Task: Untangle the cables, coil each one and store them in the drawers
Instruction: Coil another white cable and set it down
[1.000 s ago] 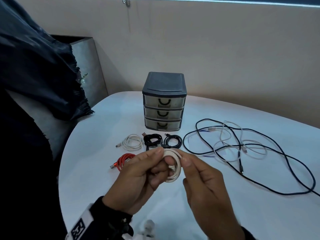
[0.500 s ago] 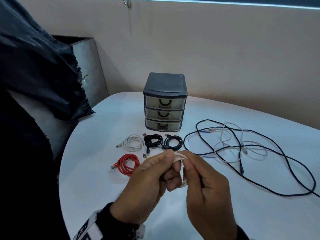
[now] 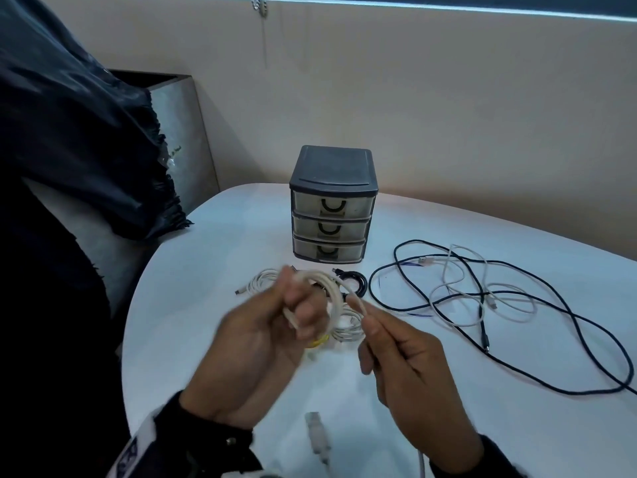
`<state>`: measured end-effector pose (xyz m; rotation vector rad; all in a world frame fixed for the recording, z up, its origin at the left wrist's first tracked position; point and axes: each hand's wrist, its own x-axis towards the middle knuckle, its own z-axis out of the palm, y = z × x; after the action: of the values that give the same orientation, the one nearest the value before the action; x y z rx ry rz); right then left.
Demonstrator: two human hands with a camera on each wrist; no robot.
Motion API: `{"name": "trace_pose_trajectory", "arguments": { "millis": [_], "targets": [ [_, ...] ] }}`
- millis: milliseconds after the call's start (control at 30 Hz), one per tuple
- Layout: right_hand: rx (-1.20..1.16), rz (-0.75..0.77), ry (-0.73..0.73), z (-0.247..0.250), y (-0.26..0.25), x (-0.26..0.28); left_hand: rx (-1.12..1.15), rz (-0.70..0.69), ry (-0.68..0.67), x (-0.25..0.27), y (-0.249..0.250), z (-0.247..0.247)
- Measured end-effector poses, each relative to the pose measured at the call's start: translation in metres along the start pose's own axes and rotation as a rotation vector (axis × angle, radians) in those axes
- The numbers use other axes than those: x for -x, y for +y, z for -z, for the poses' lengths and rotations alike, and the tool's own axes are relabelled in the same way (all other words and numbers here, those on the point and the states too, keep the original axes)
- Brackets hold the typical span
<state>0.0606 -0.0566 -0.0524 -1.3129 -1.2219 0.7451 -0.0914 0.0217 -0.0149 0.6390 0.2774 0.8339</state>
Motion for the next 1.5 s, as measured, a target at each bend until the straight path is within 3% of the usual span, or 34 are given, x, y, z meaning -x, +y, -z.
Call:
{"name": "trace_pose_trajectory", "arguments": {
  "millis": [133,233,267,433,533,600,700,767,833,933,1000,1100,1167,1300,1400,1500],
  "targets": [
    [0.338,-0.055,-0.274,0.003,0.004,0.007,0.029,-0.163,-0.033,-0.001,0.031,0.016],
    [0.508,0.008,-0.443,-0.002,-0.011,0.016,-0.509,-0.295,0.229,-0.001,0.019,0.018],
    [0.540,0.051,-0.469,-0.003,-0.019,0.019,-0.711,-0.310,0.258,-0.001,0.012,0.016],
    [0.629,0.183,-0.448,0.010,-0.049,0.022,-1.539,-0.285,0.129,0.001,-0.013,0.021],
    [0.657,0.323,-0.264,0.026,-0.056,0.018,-1.745,-0.293,0.059,0.005,-0.017,0.012],
    [0.619,0.308,-0.117,0.038,-0.057,0.015,-1.639,-0.187,-0.016,0.009,-0.016,0.011],
    [0.519,0.265,0.042,0.051,-0.055,0.007,-1.204,0.023,-0.182,0.017,-0.011,0.001],
    [0.482,0.237,0.084,0.053,-0.048,0.001,-0.906,0.038,-0.269,0.019,-0.005,-0.004],
    [0.498,0.178,0.027,0.052,-0.037,-0.002,-0.714,-0.029,-0.257,0.018,0.003,-0.004],
    [0.576,-0.016,-0.217,0.050,-0.016,0.002,-0.575,-0.077,-0.102,0.012,0.013,0.004],
    [0.774,-0.077,-0.352,0.049,-0.011,0.006,-0.594,-0.065,0.000,0.008,0.017,0.012],
    [0.914,-0.113,-0.351,0.051,-0.026,0.009,-0.698,-0.022,0.033,0.006,0.012,0.012],
    [0.779,-0.102,-0.263,0.044,-0.044,0.011,-0.663,0.030,-0.008,0.006,0.003,0.006],
    [0.250,0.141,-0.013,0.014,-0.046,0.015,-0.561,0.088,-0.084,0.008,-0.002,-0.004],
    [-0.126,0.056,0.234,0.009,-0.037,0.009,-0.347,0.078,-0.081,0.010,0.007,-0.002],
    [-0.173,-0.089,0.242,0.014,-0.027,0.005,-0.043,0.062,-0.118,0.010,0.019,0.007]
  ]
}}
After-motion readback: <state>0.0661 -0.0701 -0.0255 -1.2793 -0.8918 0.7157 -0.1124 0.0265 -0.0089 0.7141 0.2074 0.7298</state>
